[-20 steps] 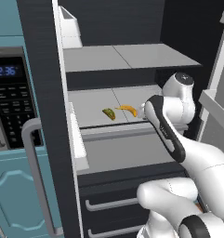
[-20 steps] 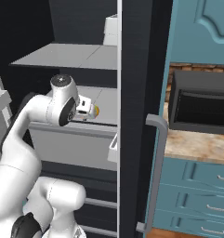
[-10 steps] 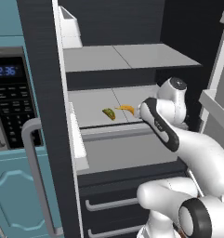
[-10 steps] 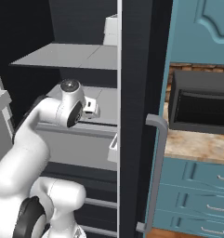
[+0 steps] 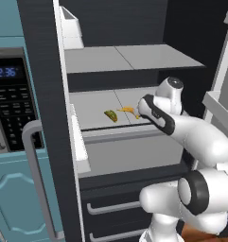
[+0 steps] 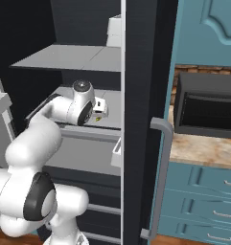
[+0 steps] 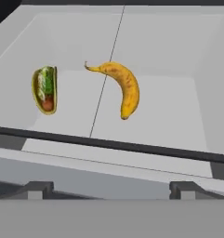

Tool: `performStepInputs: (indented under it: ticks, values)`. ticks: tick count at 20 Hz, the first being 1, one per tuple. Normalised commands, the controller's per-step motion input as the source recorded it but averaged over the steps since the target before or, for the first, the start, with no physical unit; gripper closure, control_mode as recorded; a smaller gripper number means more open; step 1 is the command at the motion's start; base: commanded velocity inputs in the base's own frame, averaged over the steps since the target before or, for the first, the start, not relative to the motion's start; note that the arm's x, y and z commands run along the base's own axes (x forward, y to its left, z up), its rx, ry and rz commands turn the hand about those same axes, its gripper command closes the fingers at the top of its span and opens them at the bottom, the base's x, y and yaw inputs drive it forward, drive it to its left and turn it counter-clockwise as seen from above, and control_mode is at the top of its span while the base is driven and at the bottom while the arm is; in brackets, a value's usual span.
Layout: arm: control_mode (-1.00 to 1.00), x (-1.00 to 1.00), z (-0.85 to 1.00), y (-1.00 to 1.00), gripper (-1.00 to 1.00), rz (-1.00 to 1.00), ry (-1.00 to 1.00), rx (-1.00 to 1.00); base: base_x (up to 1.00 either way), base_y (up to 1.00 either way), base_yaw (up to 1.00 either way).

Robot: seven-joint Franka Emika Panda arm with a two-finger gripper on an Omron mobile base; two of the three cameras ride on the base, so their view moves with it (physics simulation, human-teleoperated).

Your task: Move the banana and tacos from the second highest shelf to the top shelf to make space. Then, place the pitcher from the counter on the cleared second highest shelf.

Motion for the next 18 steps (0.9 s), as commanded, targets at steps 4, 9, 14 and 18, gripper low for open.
performStepInputs:
  ticks: [4, 9, 14, 18]
  values:
    - [-1.0, 0.43, -0.24, -0.1, -1.0, 0.02, 0.0, 0.0, 0.0, 0.0, 0.0]
    - [-1.0, 0.45, -0.3, 0.0, -1.0, 0.02, 0.0, 0.0, 0.0, 0.0, 0.0]
    - [-1.0, 0.47, -0.32, 0.0, -1.0, 0.02, 0.0, 0.0, 0.0, 0.0, 0.0]
    - [-1.0, 0.45, -0.29, 0.0, -1.0, 0.01, 0.0, 0.0, 0.0, 0.0, 0.0]
